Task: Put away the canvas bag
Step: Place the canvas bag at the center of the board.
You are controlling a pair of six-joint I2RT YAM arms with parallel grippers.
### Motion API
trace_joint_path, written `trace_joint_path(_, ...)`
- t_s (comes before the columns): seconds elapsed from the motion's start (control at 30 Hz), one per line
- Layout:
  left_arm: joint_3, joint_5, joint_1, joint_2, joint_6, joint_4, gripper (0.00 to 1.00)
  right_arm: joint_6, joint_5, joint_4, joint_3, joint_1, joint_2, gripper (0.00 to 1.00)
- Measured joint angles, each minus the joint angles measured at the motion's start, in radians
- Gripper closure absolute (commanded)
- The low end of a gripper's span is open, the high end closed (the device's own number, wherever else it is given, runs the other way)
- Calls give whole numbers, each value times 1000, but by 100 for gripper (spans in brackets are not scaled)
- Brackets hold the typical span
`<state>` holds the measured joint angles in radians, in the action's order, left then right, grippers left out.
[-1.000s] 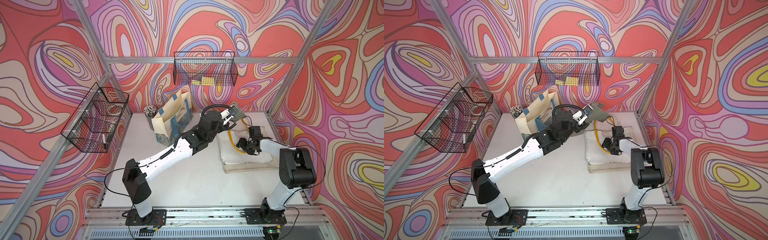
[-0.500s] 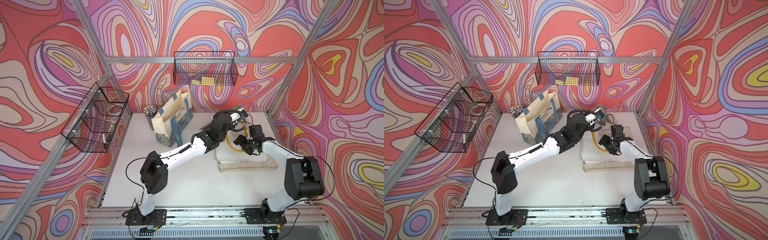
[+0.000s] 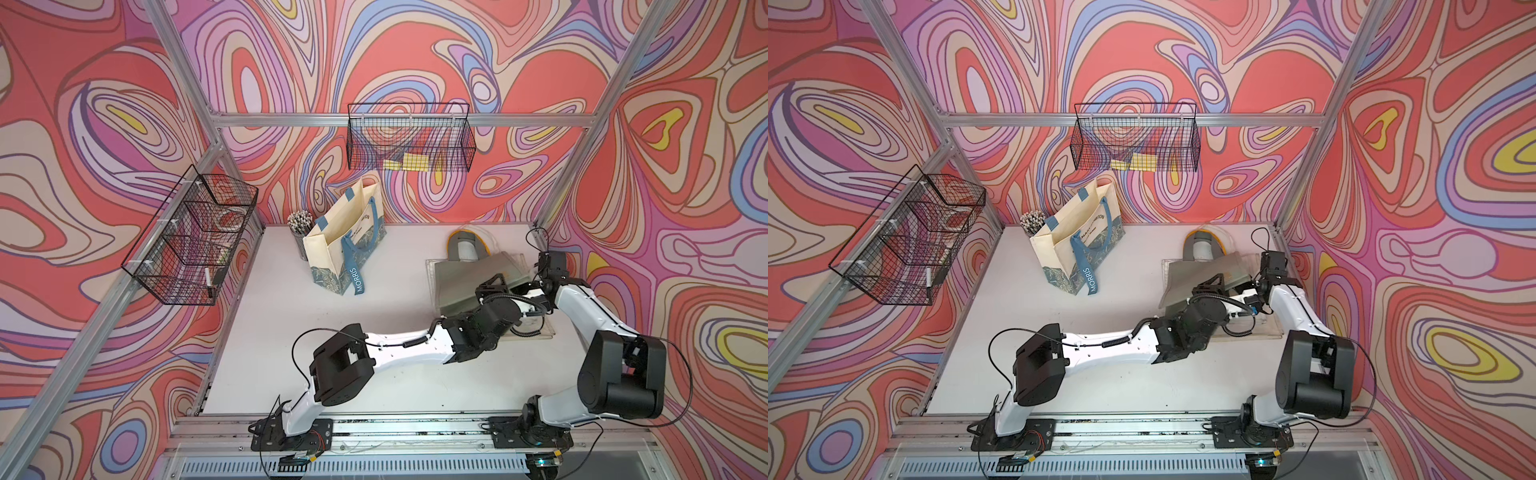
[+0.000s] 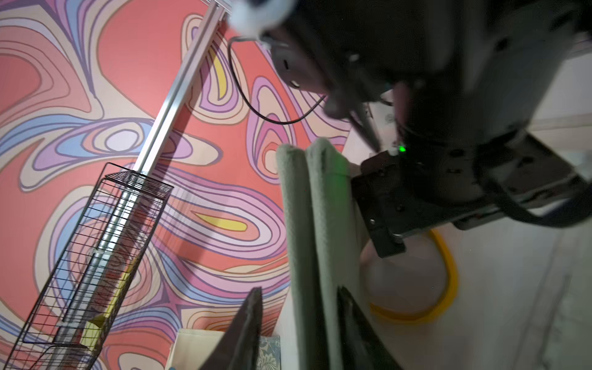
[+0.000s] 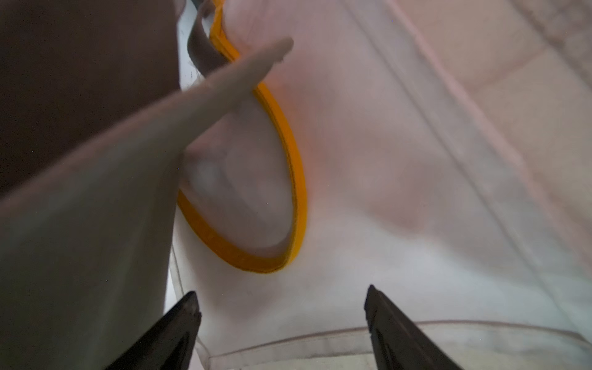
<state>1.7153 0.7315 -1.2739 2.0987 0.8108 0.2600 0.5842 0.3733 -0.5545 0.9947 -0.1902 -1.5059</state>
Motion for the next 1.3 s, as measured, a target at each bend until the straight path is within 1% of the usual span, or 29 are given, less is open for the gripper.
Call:
trace_joint_path(0.03, 2, 3, -6, 0, -31, -30, 23, 0, 8, 0, 0, 0, -9, 14)
trace_joint_path(0.1, 14, -2, -13, 0, -109, -123, 11, -3, 22, 0, 0, -4, -26, 14)
trace_joint_path(0.2, 44, -48, -11, -2, -221, -278, 1, -25, 27, -8, 1, -27, -40, 14)
trace_joint_path(0.27, 65, -108, -7, -13, -291, -390, 1, -53, 16, -31, 8, -61, -42, 14)
trace_joint_path(0.4, 81, -241, -1, -67, -391, -570, 1, -115, -13, -60, 30, -142, -43, 14)
trace_joint_path(0.5, 111, -392, 0, -113, -438, -697, 1, -151, -20, -60, 42, -191, -63, 14)
trace_joint_path(0.57, 159, -498, 0, -131, -474, -781, 1, -168, -23, -61, 59, -201, -100, 15)
trace_joint_path(0.63, 194, -578, 0, -142, -507, -829, 1, -184, -31, -62, 86, -201, -142, 16)
trace_joint_path(0.73, 201, -686, 16, -164, -573, -876, 1, -215, -49, -73, 130, -201, -174, 16)
trace_joint_path(0.8, 183, -754, 53, -181, -636, -888, 1, -240, -74, -95, 164, -201, -171, 14)
trace_joint_path(0.83, 167, -793, 85, -190, -681, -893, 1, -256, -92, -100, 182, -200, -166, 13)
trace_joint_path(0.93, 122, -882, 218, -205, -811, -900, 1, -303, -116, -111, 212, -201, -145, 15)
trace_joint_path(1.0, 103, -916, 303, -205, -880, -903, 2, -326, -104, -117, 220, -202, -136, 17)
trace_joint_path(1.07, 94, -948, 379, -204, -954, -916, 4, -348, -58, -118, 222, -203, -134, 20)
trace_joint_path(1.17, 95, -991, 431, -196, -1046, -914, 14, -367, 17, -117, 222, -203, -134, 26)
trace_joint_path(1.23, 107, -1027, 453, -167, -1110, -914, 24, -381, 63, -113, 222, -200, -134, 27)
trace_joint_path(1.3, 134, -1058, 468, -111, -1163, -913, 28, -393, 93, -110, 222, -193, -134, 30)
